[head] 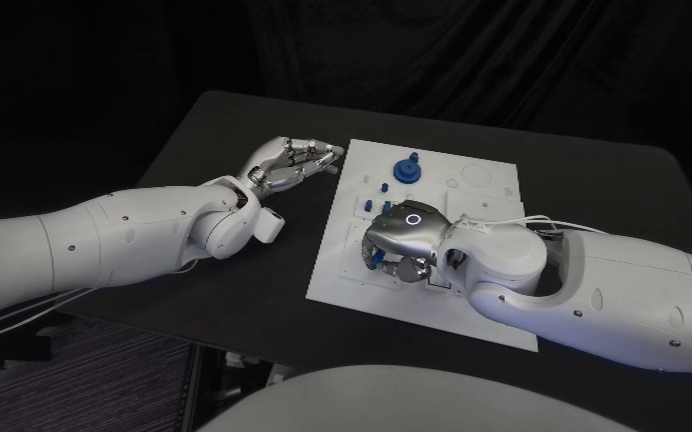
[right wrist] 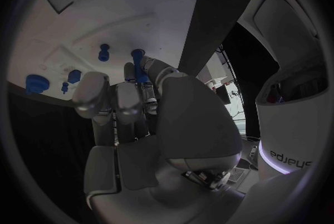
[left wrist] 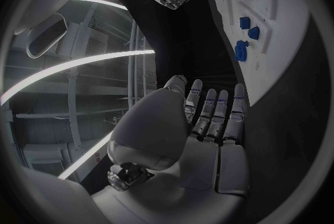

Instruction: Assemble the parts on the task board

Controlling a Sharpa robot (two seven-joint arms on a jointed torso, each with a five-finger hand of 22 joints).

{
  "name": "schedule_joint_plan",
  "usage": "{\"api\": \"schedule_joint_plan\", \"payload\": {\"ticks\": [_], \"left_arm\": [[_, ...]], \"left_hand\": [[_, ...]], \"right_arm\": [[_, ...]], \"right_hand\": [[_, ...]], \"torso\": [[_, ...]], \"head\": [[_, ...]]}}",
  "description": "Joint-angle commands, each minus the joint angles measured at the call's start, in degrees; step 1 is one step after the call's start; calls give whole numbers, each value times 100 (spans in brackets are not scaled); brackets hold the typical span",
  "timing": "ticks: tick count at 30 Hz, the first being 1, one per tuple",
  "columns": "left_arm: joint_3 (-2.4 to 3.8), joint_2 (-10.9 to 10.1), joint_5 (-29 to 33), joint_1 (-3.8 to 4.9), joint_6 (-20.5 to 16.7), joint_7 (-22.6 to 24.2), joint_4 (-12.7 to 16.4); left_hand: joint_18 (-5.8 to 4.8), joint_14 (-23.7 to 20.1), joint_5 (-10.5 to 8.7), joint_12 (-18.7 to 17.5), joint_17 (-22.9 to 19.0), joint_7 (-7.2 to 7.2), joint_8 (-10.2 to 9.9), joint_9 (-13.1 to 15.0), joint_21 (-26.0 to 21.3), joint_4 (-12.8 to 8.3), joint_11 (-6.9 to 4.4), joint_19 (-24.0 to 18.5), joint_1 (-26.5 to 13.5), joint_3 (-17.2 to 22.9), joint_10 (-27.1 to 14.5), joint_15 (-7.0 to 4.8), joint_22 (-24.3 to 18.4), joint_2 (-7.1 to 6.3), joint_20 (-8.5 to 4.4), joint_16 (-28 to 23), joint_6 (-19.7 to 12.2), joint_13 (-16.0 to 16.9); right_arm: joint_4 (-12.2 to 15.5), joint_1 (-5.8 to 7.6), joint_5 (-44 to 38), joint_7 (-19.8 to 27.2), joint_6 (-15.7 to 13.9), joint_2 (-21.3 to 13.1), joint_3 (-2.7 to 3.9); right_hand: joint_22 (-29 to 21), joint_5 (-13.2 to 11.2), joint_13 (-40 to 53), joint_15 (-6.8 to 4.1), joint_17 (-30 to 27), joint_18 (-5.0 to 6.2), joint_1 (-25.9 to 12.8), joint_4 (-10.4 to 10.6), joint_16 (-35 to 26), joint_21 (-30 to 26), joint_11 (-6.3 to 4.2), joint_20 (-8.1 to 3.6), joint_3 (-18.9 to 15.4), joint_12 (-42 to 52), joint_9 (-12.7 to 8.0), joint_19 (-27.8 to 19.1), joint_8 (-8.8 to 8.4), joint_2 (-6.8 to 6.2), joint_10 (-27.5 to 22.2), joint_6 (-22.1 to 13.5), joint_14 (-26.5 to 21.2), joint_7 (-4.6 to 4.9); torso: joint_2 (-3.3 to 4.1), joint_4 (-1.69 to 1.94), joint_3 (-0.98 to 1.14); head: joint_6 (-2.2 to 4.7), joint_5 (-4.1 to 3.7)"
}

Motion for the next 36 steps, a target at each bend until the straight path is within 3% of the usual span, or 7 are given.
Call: {"api": "schedule_joint_plan", "payload": {"ticks": [1,20,23,28,30,31,36], "left_arm": [[6,6,31,-10,95,654,10],[6,38,31,-11,174,586,-40],[6,42,31,-11,178,584,-45],[6,50,31,-12,182,585,-56],[6,52,31,-13,185,584,-62],[6,54,31,-14,187,583,-66],[6,63,31,-17,186,583,-80]], "left_hand": [[-39,17,-11,39,8,-4,32,-5,-10,-11,19,-29,79,-10,-42,25,-12,6,0,45,-43,3],[-39,77,-24,73,13,8,55,0,-2,-7,52,-21,142,-18,-42,70,-26,12,7,113,-41,5],[-39,86,-26,79,13,9,59,1,0,-6,56,-18,152,-18,-41,78,-28,18,7,121,-41,5],[-39,90,-27,82,14,9,61,2,0,-6,58,-16,157,-18,-41,83,-29,20,8,125,-41,5],[-39,90,-27,82,14,9,61,2,0,-6,58,-16,157,-18,-41,83,-29,20,8,125,-41,5],[-39,90,-27,82,14,9,61,2,0,-6,58,-16,157,-18,-41,83,-29,20,8,125,-41,5],[-39,95,-31,86,13,10,63,2,2,-7,61,-14,163,-19,-42,87,-31,20,9,130,-42,5]], "right_arm": [[-29,-35,-87,49,30,19,4],[-172,-117,-88,81,124,136,4],[-185,-127,-88,93,164,144,3],[-193,-140,-88,124,221,136,3],[-194,-143,-86,128,261,131,3],[-195,-144,-67,130,297,127,3],[-210,-146,74,136,373,100,3]], "right_hand": [[789,27,7,23,4,-86,11,-36,35,29,-164,21,-3,-21,3,18,31,-61,191,28,40,43],[791,30,13,21,19,-83,-3,-48,54,33,-168,24,-14,-38,28,14,26,-66,228,43,34,40],[779,-19,12,38,5,-76,-54,-36,44,-10,-152,37,-28,-106,12,-10,-92,-75,152,-136,-2,58],[725,-244,-52,217,-67,-60,-370,146,-2,-226,59,150,-111,-396,-215,-114,-634,-243,-479,-1103,-125,-67],[715,-282,-60,252,-85,-57,-430,184,-10,-268,106,184,-153,-435,-273,-135,-650,-283,-606,-1297,-154,-109],[681,-439,-93,329,-157,-37,-520,243,-55,-410,184,240,-271,-549,-421,-193,-628,-312,-962,-1769,-226,-202],[592,-487,-90,404,-363,32,-529,285,-184,-809,293,355,-581,-593,-684,-361,-638,-273,-1526,-2335,-425,-327]], "torso": [[2,-8,4],[-16,-2,1],[-14,2,3],[-16,10,2],[-17,10,1],[-16,8,2],[-11,5,1]], "head": [[-1,8],[-1,-2],[-1,-10],[-1,-10],[-1,-11],[-1,-11],[-1,-19]]}}
